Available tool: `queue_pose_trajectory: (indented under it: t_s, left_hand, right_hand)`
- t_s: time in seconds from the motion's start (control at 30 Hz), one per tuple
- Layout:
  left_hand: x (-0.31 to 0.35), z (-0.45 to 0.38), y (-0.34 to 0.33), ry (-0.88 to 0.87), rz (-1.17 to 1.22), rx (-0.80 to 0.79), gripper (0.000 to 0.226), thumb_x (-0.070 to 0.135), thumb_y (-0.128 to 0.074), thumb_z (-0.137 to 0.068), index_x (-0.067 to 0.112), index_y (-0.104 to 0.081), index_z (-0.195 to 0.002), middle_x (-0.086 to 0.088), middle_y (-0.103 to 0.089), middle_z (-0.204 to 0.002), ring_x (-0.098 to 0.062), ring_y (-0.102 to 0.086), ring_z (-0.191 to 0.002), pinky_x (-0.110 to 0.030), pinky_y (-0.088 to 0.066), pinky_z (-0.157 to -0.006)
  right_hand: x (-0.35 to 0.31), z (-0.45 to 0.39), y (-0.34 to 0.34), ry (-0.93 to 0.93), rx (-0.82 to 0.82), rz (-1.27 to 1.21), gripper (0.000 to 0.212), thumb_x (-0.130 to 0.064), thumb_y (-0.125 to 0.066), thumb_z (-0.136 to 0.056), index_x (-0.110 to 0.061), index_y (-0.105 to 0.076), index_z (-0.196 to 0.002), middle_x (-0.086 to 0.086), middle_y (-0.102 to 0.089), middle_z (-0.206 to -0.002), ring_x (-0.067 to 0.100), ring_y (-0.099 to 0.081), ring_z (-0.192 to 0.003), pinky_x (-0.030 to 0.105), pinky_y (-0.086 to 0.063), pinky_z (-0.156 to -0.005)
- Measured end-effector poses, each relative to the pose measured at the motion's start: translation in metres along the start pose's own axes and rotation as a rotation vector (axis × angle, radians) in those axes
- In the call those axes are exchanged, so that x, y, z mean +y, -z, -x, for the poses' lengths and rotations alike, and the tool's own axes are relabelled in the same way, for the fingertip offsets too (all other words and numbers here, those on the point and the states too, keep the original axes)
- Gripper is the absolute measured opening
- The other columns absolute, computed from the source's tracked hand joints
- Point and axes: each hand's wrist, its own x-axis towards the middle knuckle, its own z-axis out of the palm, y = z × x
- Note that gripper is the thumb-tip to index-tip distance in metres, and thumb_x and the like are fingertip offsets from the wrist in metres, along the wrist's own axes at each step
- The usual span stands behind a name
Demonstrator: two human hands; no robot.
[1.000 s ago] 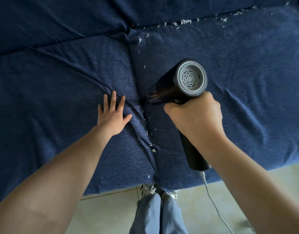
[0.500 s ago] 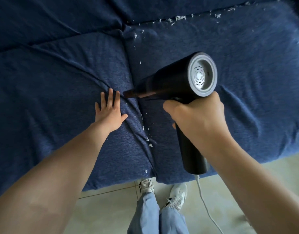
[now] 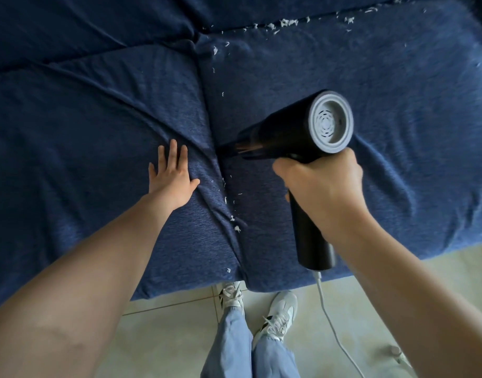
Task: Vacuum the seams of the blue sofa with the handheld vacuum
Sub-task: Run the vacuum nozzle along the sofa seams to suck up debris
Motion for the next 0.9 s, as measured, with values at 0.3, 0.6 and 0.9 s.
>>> queue_pose_trajectory:
  t_s: [0.3, 0.6, 0.9]
  left_hand:
    - [0.002, 0.016, -0.014, -0.036, -0.054, -0.021, 0.059, 0.051, -0.031, -0.100, 0.044, -0.002, -0.152, -0.007, 0.035, -0.154, -0.035, 0.025, -0.144, -0.057, 0.000, -0.118]
    - [0.017, 0.025, -0.020, 0.011, -0.071, -0.060, 0.077, 0.062, -0.033, -0.095, 0.034, 0.009, -0.153, -0.012, 0.038, -0.152, -0.039, 0.027, -0.142, -0.060, 0.000, -0.117]
    - [0.018, 0.032, -0.025, -0.017, -0.064, -0.060, 0.066, 0.052, -0.038, -0.098, 0.047, 0.001, -0.151, -0.012, 0.038, -0.152, -0.039, 0.028, -0.142, -0.061, -0.002, -0.117]
  right_hand:
    - [0.016, 0.008, -0.003, -0.050, -0.071, 0.081, 0.021, -0.034, -0.071, -0.069, -0.014, -0.067, -0.076, 0.004, -0.073, -0.072, 0.025, -0.072, -0.078, 0.034, -0.059, -0.075]
    - [0.018, 0.008, -0.009, -0.077, -0.078, 0.089, 0.021, -0.036, -0.072, -0.073, -0.016, -0.065, -0.076, 0.006, -0.074, -0.079, 0.026, -0.070, -0.084, 0.033, -0.054, -0.073]
    - [0.015, 0.007, 0.005, -0.064, -0.112, 0.117, 0.022, -0.037, -0.071, -0.071, -0.017, -0.065, -0.078, 0.005, -0.074, -0.078, 0.027, -0.072, -0.080, 0.035, -0.059, -0.076]
